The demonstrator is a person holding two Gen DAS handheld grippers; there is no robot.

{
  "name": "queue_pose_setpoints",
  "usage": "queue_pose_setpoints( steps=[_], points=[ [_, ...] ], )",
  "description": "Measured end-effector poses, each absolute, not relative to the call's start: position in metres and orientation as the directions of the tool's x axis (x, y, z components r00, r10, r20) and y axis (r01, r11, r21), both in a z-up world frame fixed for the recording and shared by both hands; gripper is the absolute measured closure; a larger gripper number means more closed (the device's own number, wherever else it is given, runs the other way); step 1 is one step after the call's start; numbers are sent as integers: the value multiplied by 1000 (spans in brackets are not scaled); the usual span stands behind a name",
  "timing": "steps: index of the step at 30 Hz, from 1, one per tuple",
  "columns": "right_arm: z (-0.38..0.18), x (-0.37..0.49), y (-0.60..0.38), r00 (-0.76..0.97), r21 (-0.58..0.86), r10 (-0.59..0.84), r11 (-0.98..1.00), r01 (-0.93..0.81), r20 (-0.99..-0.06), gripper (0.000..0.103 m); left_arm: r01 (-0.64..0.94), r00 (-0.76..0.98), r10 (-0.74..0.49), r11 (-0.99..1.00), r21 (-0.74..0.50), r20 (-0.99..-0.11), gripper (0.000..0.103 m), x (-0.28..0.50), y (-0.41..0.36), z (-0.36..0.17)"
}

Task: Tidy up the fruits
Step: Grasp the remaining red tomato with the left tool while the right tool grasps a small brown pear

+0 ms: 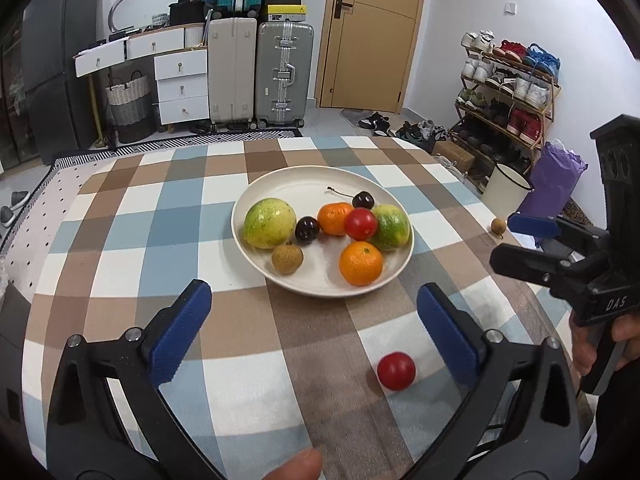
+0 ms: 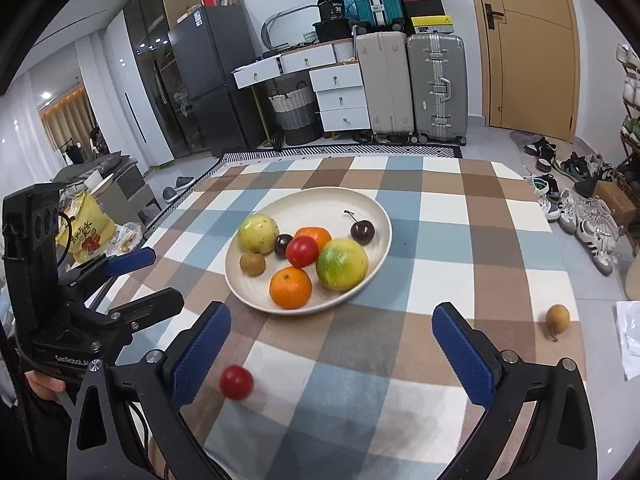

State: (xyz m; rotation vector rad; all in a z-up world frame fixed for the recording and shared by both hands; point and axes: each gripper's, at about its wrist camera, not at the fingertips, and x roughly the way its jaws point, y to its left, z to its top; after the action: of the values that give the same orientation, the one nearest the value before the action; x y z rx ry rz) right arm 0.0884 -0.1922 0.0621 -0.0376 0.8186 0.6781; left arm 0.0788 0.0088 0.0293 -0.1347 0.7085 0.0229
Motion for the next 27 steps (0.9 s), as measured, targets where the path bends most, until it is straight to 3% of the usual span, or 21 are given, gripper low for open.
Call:
queue_pose_setpoints(
  steps=[12,27],
  points=[
    [60,59,-209,492,173,500,805,-567,-712,1,-68,728,-17,993,-96,-685,1,49,-16,9],
    [37,62,-227,516,92,380,862,-499,-768,1,-68,662,-31,992,-102,-749,1,66,-32,-26]
  ],
)
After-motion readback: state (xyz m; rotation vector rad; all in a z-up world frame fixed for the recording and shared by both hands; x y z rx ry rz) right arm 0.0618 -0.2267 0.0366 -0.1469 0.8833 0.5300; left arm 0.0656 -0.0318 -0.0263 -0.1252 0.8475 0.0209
